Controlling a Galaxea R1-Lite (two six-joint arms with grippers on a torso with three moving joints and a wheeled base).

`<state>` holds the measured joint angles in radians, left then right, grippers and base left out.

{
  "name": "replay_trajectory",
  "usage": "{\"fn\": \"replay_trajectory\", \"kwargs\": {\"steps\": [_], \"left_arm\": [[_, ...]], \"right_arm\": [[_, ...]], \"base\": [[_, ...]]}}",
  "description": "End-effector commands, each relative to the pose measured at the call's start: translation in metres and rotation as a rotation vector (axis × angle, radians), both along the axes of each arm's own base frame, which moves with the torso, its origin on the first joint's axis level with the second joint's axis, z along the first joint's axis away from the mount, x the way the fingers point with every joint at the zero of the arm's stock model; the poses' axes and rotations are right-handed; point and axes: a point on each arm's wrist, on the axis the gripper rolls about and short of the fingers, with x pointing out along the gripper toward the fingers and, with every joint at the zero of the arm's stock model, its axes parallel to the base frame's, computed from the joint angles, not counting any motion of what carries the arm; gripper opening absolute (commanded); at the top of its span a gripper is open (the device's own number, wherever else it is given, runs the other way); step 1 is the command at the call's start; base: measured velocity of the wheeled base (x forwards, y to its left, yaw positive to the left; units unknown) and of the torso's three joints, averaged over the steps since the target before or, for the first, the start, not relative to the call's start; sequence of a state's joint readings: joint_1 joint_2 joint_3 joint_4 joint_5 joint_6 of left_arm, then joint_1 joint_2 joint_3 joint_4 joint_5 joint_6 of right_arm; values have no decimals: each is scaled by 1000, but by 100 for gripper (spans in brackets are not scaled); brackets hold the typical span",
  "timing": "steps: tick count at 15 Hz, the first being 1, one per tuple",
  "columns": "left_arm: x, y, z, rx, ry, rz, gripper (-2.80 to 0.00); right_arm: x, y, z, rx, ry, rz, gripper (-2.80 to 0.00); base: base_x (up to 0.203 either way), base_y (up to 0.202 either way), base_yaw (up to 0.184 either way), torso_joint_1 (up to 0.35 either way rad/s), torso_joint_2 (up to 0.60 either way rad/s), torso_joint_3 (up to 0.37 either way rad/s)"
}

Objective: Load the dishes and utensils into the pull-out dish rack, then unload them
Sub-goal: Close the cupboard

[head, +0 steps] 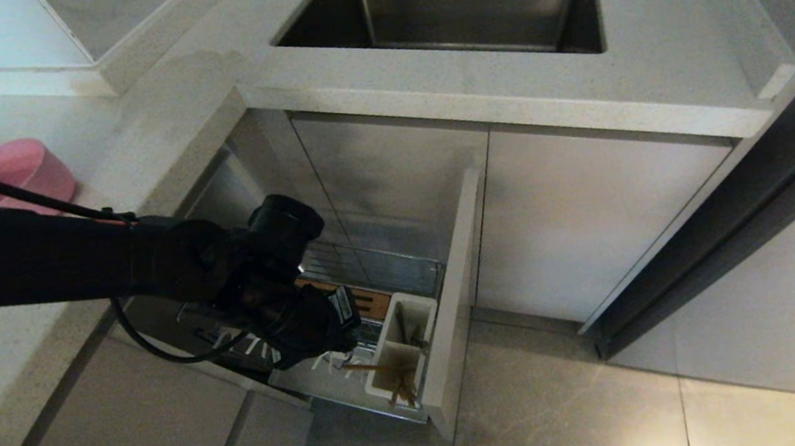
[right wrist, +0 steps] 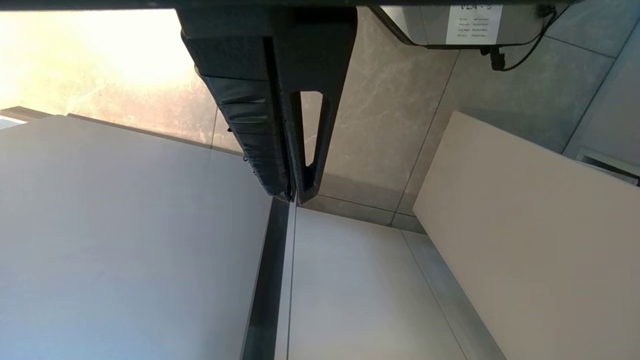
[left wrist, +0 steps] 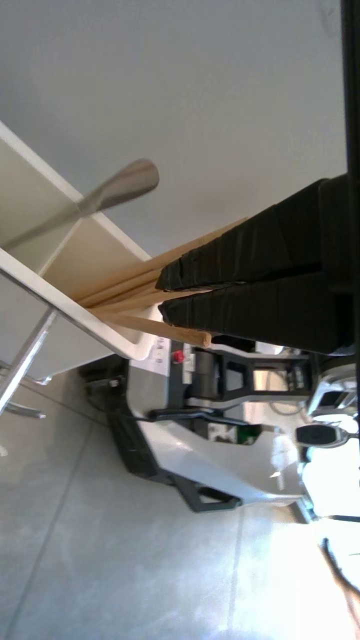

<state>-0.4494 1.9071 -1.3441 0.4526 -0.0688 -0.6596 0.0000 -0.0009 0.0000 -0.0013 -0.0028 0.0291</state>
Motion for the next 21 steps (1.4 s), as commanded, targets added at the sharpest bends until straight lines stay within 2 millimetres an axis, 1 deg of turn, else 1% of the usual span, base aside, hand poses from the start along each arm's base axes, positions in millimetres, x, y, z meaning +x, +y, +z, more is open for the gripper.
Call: {"fn": "replay_trajectory", "kwargs": {"steps": [1, 5, 12, 13, 16, 17, 21], "left_arm": [[-7, 3, 13, -11, -40, 2, 0], [-17, 8, 30, -21, -93, -2, 0], [-26, 13, 43, -23, -138, -3, 0], [-27, 14, 44, -24, -142, -4, -280], [-29, 15, 48, -21, -160, 3, -280], [-31, 15, 47, -18, -156, 0, 0], [-33, 15, 46, 1, -177, -22, 0]], "right_arm": [[0, 0, 0, 0, -1, 0, -280], [0, 0, 0, 0, -1, 0, -280], [0, 0, 0, 0, -1, 0, -280], [0, 0, 0, 0, -1, 0, -280], [0, 0, 0, 0, -1, 0, -280], [0, 0, 0, 0, -1, 0, -280], [0, 0, 0, 0, -1, 0, -280]], "base": [[0, 0, 0, 0, 0, 0], [0, 0, 0, 0, 0, 0], [0, 0, 0, 0, 0, 0], [0, 0, 0, 0, 0, 0], [0, 0, 0, 0, 0, 0], [0, 0, 0, 0, 0, 0], [0, 0, 0, 0, 0, 0]]}}
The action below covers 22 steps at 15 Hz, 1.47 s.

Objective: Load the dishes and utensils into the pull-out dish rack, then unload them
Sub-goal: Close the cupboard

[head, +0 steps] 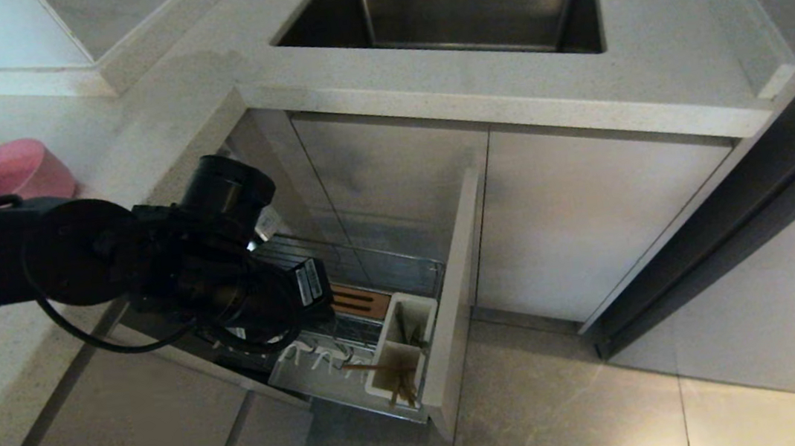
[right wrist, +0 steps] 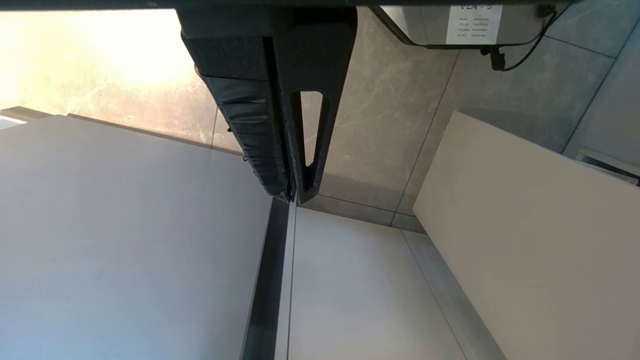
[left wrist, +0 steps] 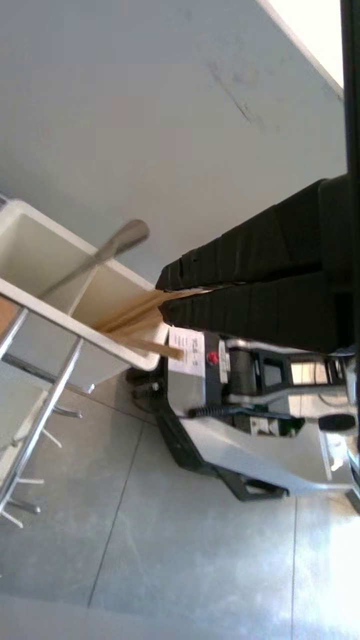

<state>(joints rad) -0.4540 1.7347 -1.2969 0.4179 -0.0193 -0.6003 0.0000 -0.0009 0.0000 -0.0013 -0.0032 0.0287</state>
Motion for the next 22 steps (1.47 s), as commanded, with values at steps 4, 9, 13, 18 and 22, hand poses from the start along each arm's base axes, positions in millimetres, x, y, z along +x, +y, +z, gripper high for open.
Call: {"fn": "replay_trajectory", "kwargs": {"steps": [4, 9, 13, 18, 22], "left_arm": [[-2, 1, -2, 16, -4, 0, 0], [-6, 3, 1, 18, -11, -13, 0], [-8, 5, -2, 42, -18, -38, 0], [-7, 4, -2, 39, -22, -41, 0], [-7, 4, -3, 42, -19, -44, 0]], "right_arm": [[0, 0, 0, 0, -1, 0, -280], [0, 0, 0, 0, -1, 0, -280], [0, 0, 0, 0, -1, 0, -280], [0, 0, 0, 0, -1, 0, -280], [0, 0, 0, 0, -1, 0, -280]], "base": [[0, 0, 0, 0, 0, 0], [0, 0, 0, 0, 0, 0], [0, 0, 0, 0, 0, 0], [0, 0, 0, 0, 0, 0], [0, 0, 0, 0, 0, 0]]}}
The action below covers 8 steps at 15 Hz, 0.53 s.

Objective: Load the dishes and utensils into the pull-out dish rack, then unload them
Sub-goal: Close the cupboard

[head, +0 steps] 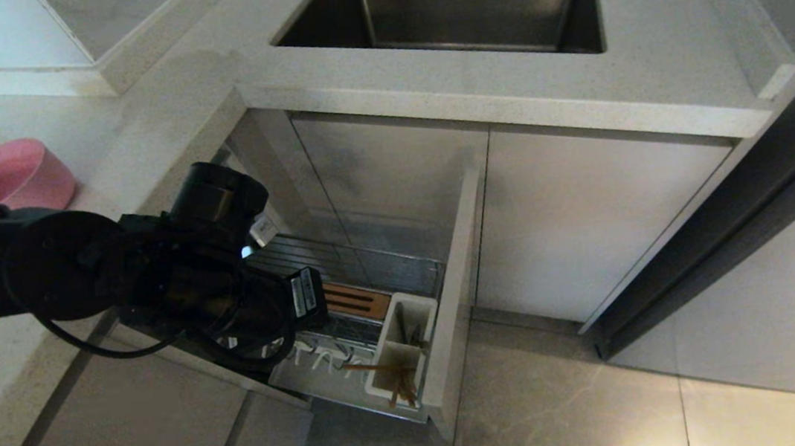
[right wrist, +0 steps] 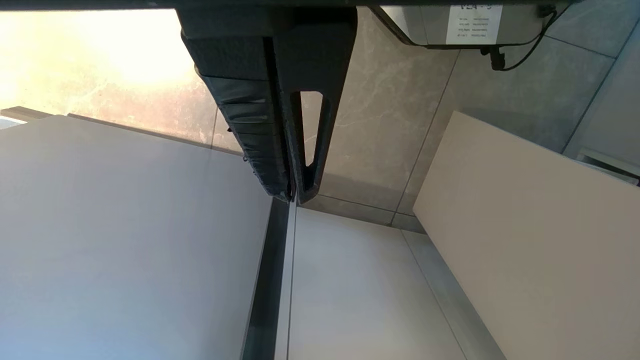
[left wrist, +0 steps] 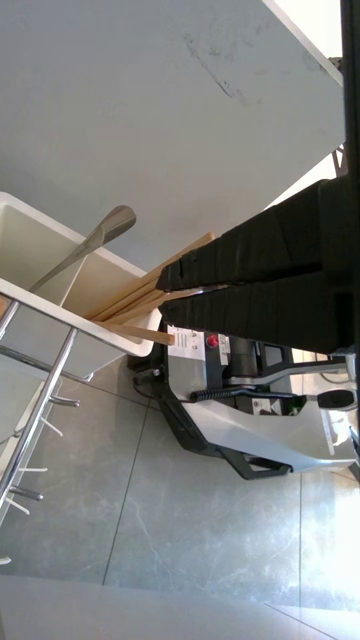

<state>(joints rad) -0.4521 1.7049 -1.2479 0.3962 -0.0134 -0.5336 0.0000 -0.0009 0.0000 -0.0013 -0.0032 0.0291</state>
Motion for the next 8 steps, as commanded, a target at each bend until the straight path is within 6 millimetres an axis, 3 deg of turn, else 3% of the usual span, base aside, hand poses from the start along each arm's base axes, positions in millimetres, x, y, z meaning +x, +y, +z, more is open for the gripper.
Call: {"fn": "replay_trajectory", "kwargs": {"steps": [1, 8], "left_arm": [[0, 0, -1, 1, 5, 1, 0], [0, 0, -1, 8, 3, -5, 0]], "right_arm": [[0, 0, 0, 0, -1, 0, -280], [0, 0, 0, 0, -1, 0, -280]], "base": [[0, 0, 0, 0, 0, 0], [0, 0, 0, 0, 0, 0]]}}
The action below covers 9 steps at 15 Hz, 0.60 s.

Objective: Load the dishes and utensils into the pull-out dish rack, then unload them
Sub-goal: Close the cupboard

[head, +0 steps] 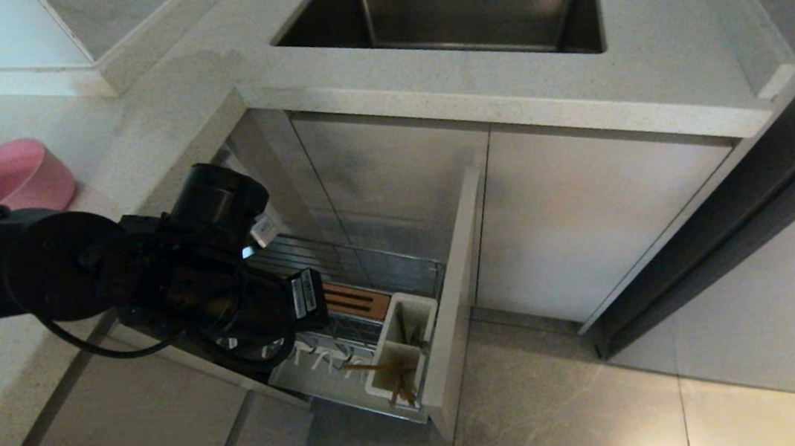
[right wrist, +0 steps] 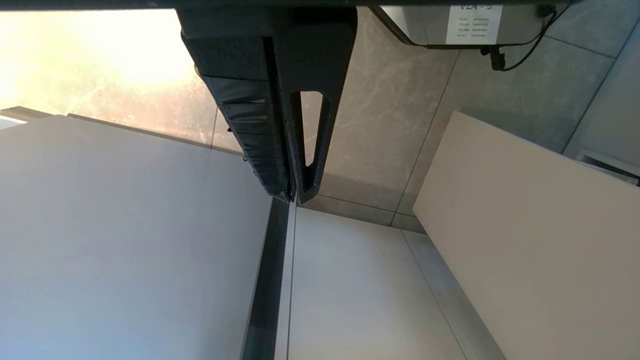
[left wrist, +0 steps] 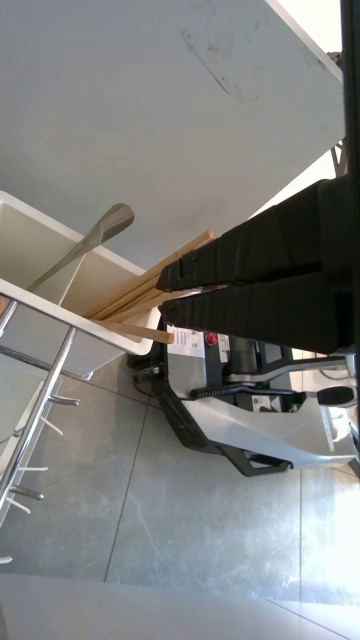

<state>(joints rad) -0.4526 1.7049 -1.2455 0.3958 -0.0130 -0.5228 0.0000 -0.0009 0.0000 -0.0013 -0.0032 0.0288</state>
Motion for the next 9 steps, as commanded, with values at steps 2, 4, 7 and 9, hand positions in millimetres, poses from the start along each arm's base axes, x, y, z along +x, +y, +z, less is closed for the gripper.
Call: {"fn": "replay_trajectory", "kwargs": {"steps": [2, 4, 7, 9], "left_arm": [[0, 0, 0, -3, 2, 3, 0], [-1, 0, -1, 0, 4, 3, 0], [1, 0, 2, -16, -1, 17, 0], [3, -1, 3, -45, -1, 48, 0]], "right_arm": [[0, 0, 0, 0, -1, 0, -280], [0, 0, 0, 0, -1, 0, -280], [0, 0, 0, 0, -1, 0, -280], [0, 0, 0, 0, -1, 0, -280]], "base": [[0, 0, 0, 0, 0, 0], [0, 0, 0, 0, 0, 0], [0, 0, 0, 0, 0, 0], [0, 0, 0, 0, 0, 0]]}}
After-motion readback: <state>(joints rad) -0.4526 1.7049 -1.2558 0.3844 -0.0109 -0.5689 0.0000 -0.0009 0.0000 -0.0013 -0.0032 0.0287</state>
